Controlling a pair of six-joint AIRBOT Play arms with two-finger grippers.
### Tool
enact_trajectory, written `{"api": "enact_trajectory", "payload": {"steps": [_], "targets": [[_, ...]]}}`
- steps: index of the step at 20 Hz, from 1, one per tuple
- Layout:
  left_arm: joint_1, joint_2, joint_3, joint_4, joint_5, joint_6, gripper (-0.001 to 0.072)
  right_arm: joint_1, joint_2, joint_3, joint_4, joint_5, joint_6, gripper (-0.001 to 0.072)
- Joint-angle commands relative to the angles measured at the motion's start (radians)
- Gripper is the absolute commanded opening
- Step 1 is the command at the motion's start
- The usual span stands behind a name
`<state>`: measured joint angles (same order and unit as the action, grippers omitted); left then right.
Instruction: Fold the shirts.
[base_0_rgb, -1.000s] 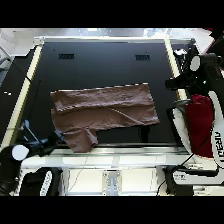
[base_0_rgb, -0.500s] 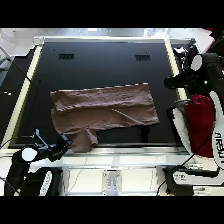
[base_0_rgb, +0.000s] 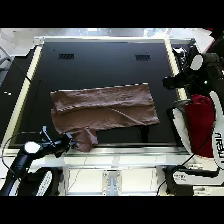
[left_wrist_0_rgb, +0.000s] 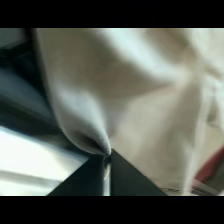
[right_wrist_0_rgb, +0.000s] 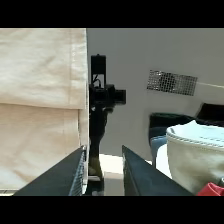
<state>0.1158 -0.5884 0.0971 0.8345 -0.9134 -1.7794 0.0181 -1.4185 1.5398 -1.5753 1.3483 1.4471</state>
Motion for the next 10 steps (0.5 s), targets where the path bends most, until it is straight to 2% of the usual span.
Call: {"api": "enact_trajectory", "payload": {"steps": [1, 4, 7, 10], "targets": [[0.000, 0.016, 0.003, -0.055, 0.013, 0.060, 0.0017, 0.000, 0.010, 0.001, 0.003, 0.025, 0.003, 0.0266], [0.000, 0.089, 0.003, -0.054, 0.000, 0.059, 0.0016, -0.016, 0.071, -0.023, -0.044, -0.018, 0.028, 0.0266], [0.000, 0.165, 0.003, -0.055, -0.019, 0.048, 0.0016, -0.119, 0.188, -0.207, -0.003, -0.058, 0.116, 0.0266], [0.000, 0.217, 0.003, -0.055, -0.018, 0.024, 0.0016, -0.221, 0.380, -0.586, 0.200, -0.303, 0.230, 0.0266]]}}
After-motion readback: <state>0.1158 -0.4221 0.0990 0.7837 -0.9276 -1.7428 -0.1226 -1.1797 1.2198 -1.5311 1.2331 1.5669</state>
